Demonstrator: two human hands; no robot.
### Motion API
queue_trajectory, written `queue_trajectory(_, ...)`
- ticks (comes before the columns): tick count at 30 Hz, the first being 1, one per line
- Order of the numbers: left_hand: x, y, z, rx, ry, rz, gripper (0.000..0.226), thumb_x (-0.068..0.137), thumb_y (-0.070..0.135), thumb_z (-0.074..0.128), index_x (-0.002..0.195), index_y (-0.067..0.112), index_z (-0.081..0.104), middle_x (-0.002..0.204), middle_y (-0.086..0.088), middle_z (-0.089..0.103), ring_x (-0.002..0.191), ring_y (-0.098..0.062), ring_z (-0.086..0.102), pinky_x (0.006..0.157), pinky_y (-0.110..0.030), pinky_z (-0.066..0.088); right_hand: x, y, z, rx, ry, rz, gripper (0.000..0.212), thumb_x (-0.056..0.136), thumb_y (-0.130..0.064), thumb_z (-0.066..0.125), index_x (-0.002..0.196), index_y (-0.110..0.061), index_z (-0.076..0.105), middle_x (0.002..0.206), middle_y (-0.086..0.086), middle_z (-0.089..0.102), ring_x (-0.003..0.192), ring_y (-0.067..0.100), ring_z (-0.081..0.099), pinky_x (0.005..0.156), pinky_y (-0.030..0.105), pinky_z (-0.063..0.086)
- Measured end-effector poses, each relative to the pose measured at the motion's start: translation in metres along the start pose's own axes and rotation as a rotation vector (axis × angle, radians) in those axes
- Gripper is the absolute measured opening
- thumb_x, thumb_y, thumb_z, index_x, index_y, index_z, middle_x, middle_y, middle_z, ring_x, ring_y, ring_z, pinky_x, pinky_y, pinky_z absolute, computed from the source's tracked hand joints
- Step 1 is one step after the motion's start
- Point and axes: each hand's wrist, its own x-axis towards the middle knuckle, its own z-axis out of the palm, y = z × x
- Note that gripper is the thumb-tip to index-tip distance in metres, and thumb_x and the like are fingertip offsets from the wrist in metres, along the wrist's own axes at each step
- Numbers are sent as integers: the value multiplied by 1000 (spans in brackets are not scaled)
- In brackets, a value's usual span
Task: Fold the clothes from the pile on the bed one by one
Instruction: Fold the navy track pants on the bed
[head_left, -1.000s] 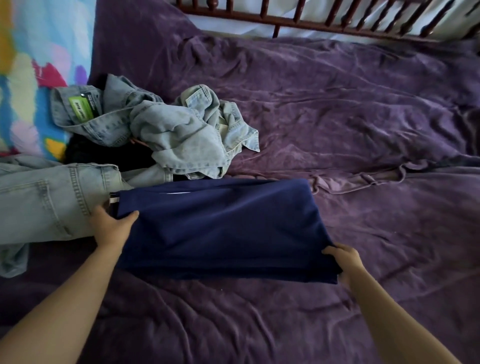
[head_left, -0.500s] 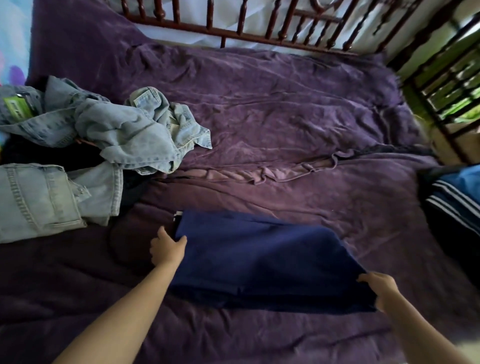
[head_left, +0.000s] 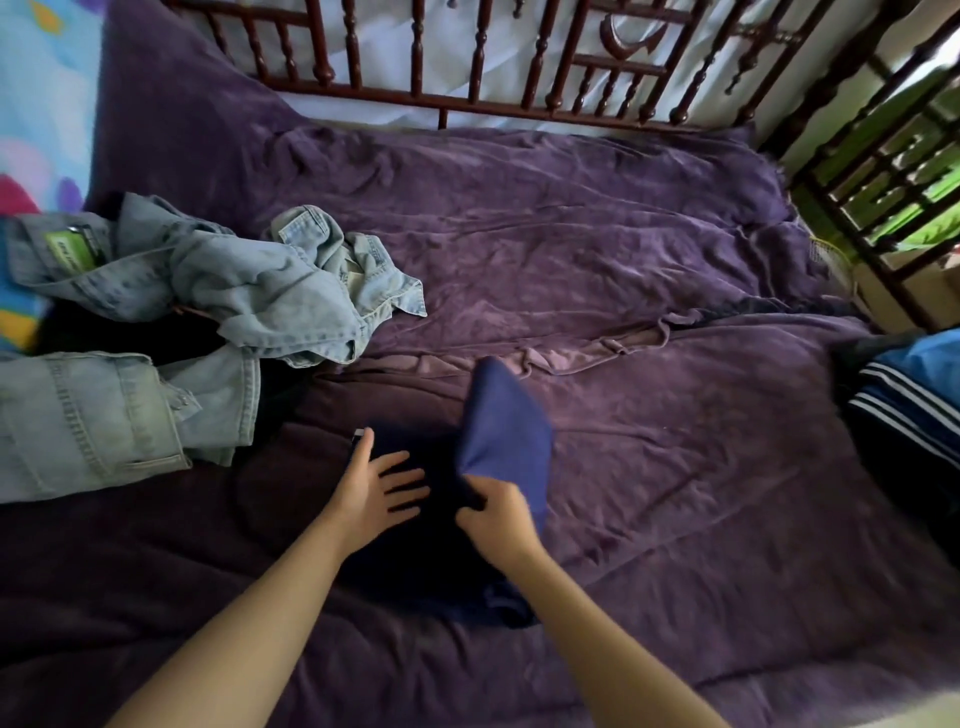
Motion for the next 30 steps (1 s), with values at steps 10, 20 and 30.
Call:
queue_trajectory(10,1,18,-16,551,165,456,62,80,-19,51,133,14,50,117,-14,58,96,-13,55,79,-19,45,-16,0,64,-102,-280,-7,48,93,-38,53,138,-24,46,102,-1,52,107,19,48,86,22,36)
queue_trajectory(20,-11,-52,-59,1602,479,777,59,73,17,73,128,2,56,131,-31,50,115,-48,52,87,-56,47,-24,86,60,-746,-490,9,78,91,-43,49,150,-32,-1,158,8,-5,146,25,0,114,44,16)
queue_trajectory(30,-12,-78,-73,2180,19,439,101,12,62,86,105,23,73,112,-15,68,100,-35,66,73,-51,55,-16,106,88,-936,-469,-8,95,88,-18,58,147,-31,-15,157,17,-9,145,31,-3,114,55,9)
